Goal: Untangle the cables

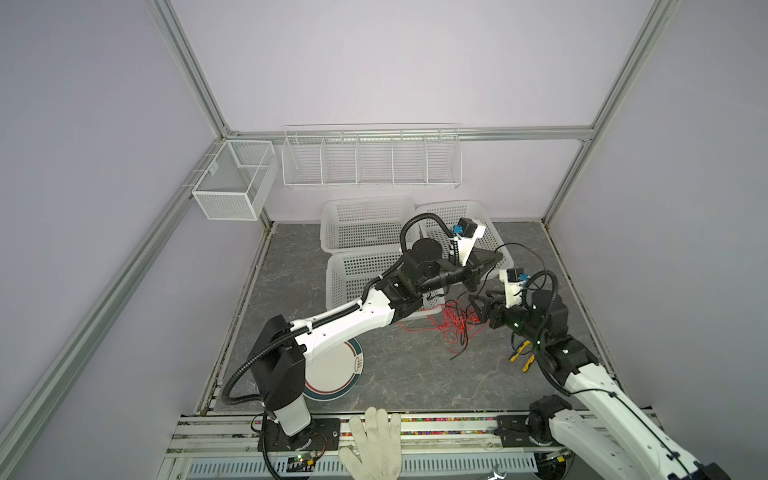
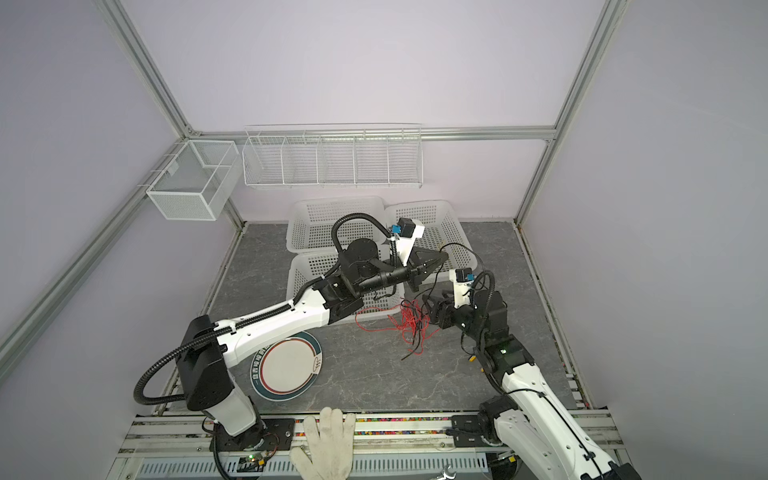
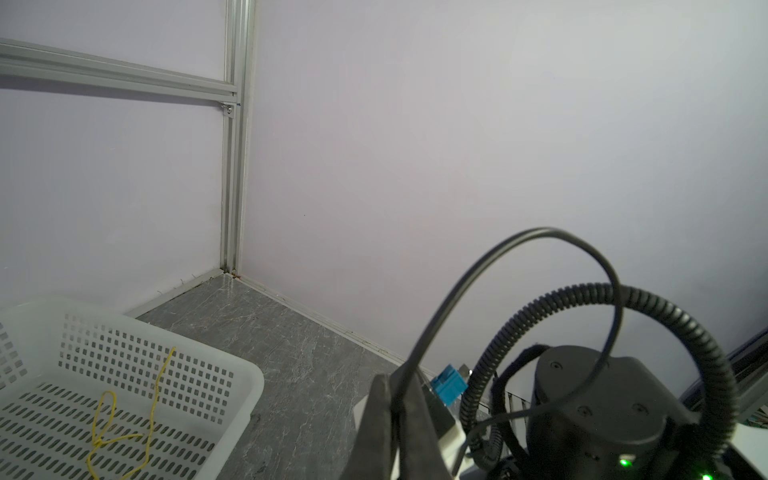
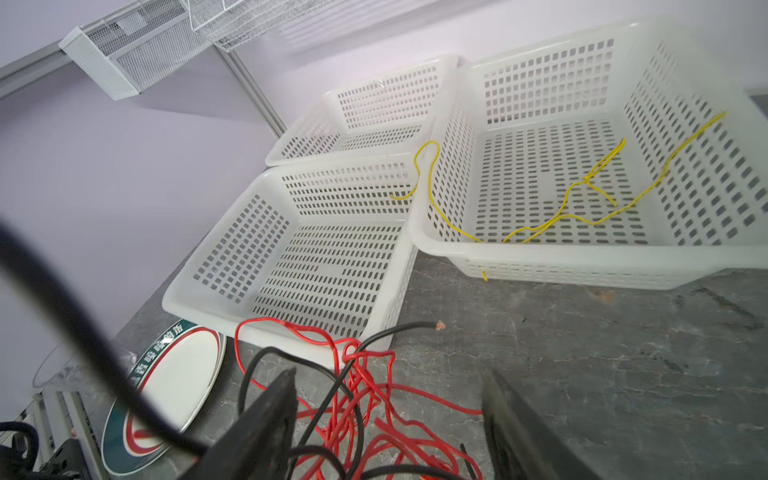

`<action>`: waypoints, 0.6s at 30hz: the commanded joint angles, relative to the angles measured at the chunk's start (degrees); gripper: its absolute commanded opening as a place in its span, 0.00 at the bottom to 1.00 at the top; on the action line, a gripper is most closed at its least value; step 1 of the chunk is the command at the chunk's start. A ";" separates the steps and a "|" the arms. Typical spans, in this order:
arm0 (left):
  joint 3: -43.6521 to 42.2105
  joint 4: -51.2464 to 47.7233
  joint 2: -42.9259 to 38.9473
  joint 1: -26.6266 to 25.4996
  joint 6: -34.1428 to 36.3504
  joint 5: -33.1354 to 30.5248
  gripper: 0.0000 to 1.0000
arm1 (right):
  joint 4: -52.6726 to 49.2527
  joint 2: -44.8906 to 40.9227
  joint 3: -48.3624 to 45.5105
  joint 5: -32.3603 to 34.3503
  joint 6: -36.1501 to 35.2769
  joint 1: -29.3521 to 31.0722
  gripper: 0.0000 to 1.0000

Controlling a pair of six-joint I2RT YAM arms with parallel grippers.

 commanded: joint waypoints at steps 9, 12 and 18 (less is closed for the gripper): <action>3.00 -4.81 0.70 -0.38 2.42 -4.22 0.00 | -23.58 -15.92 1.15 14.26 0.25 0.32 0.75; 2.11 -3.62 0.97 -0.39 1.47 -3.99 0.00 | -23.22 -18.69 0.32 6.21 -0.39 0.33 0.79; 2.80 -3.15 2.25 -0.38 -0.36 -0.44 0.00 | -15.23 -14.32 -1.59 10.08 0.12 0.33 0.82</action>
